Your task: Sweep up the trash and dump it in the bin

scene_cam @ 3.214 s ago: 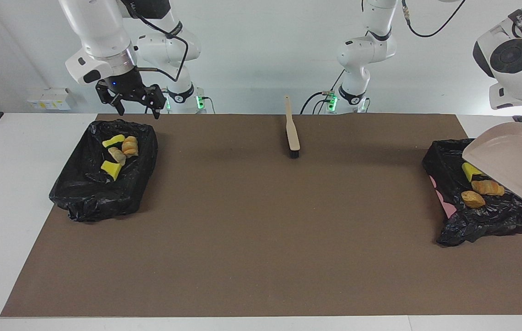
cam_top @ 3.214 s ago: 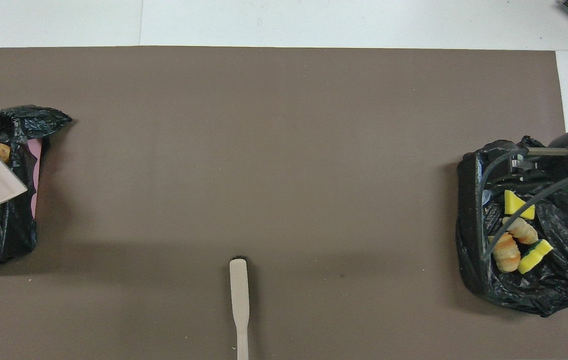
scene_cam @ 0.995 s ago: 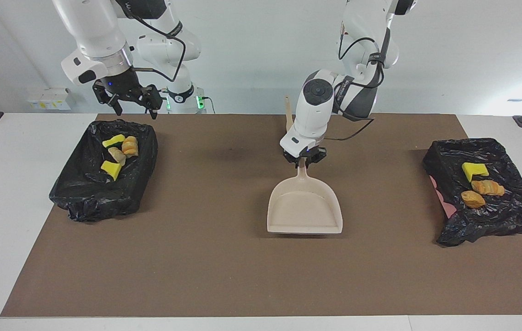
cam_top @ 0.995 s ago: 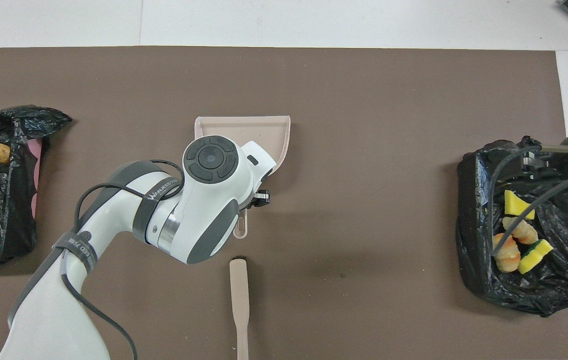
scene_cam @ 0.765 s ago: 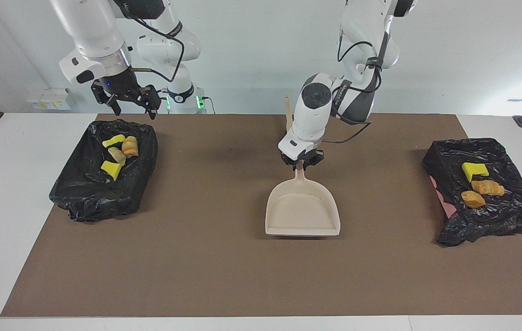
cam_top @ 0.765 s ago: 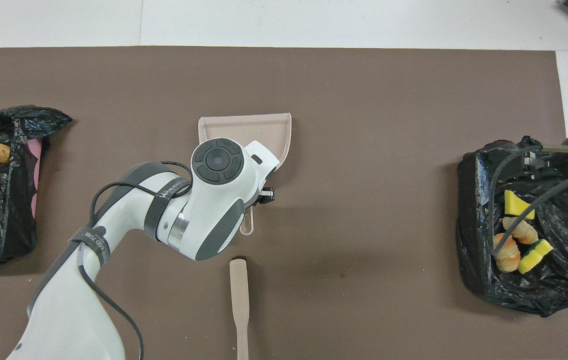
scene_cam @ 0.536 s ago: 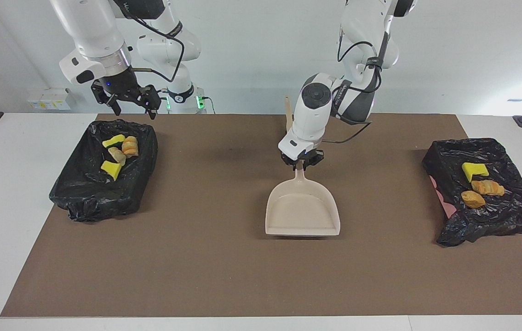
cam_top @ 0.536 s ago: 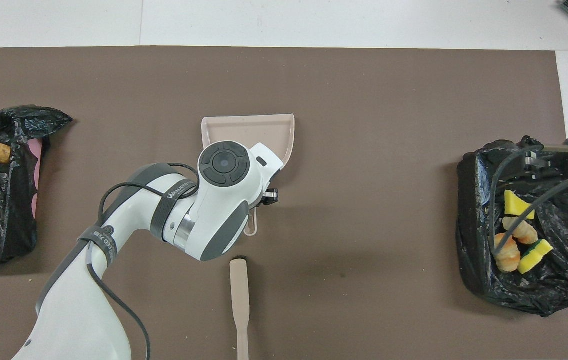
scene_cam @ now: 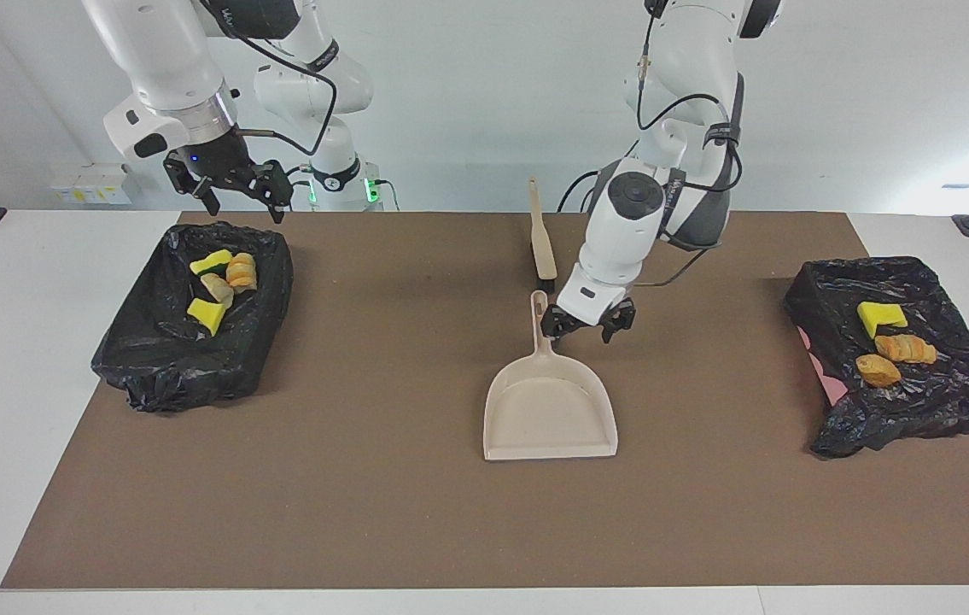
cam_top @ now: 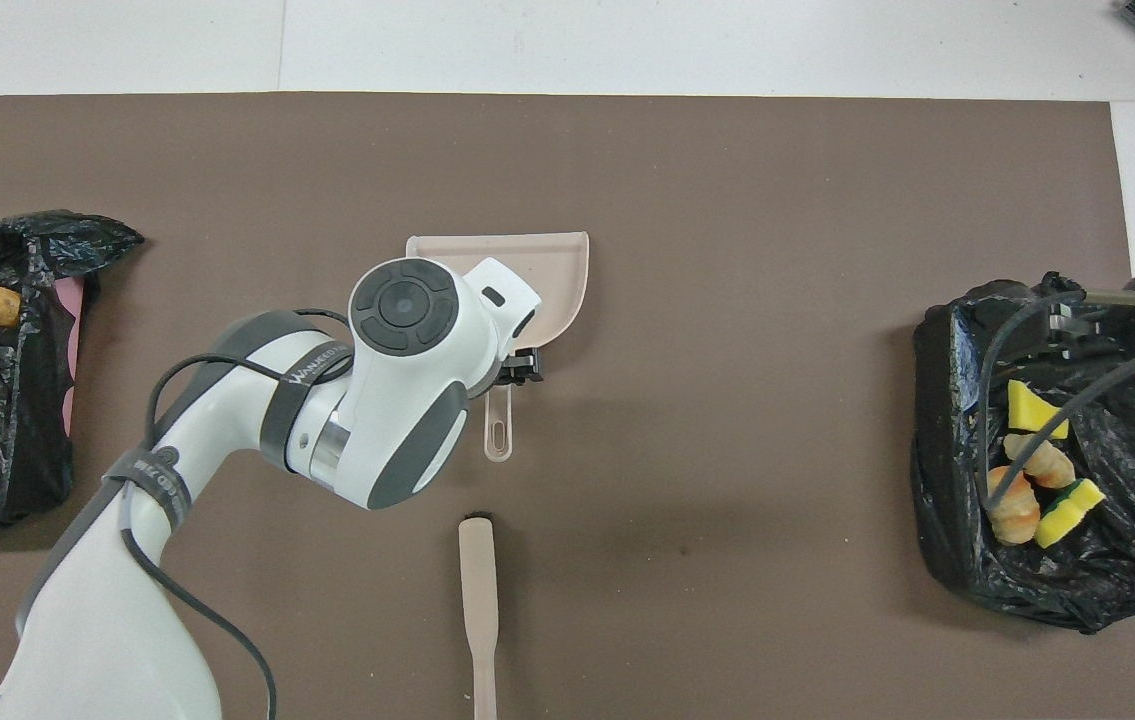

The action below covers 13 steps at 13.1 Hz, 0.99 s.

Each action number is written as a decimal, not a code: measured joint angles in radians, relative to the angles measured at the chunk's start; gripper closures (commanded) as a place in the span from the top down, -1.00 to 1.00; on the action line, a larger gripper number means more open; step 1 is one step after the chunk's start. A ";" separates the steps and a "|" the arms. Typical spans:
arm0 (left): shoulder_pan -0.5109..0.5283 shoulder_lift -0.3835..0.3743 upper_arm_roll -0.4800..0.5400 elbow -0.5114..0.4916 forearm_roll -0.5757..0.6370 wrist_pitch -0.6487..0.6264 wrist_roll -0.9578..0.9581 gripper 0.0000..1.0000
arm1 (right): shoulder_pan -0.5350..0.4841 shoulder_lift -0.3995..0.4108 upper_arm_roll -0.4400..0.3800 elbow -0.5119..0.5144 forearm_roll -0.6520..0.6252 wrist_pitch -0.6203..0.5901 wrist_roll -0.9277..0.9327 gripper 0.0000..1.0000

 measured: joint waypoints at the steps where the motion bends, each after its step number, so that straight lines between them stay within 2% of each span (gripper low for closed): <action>1: 0.025 -0.001 0.001 0.016 0.000 0.001 0.009 1.00 | 0.000 0.000 0.000 -0.001 0.000 0.000 0.000 1.00; 3: 0.078 -0.005 0.003 0.055 0.000 -0.022 0.066 1.00 | -0.002 0.000 0.000 -0.003 0.000 0.000 0.000 1.00; 8: 0.237 -0.012 0.002 0.178 0.000 -0.213 0.303 1.00 | -0.012 0.000 0.000 -0.004 0.000 0.000 0.000 1.00; 11: 0.308 -0.042 0.004 0.205 0.000 -0.267 0.453 1.00 | -0.012 0.000 0.000 -0.004 0.000 0.000 0.000 1.00; 13: 0.326 -0.073 0.005 0.205 0.000 -0.291 0.479 1.00 | -0.012 0.000 0.000 -0.005 0.000 0.000 0.000 1.00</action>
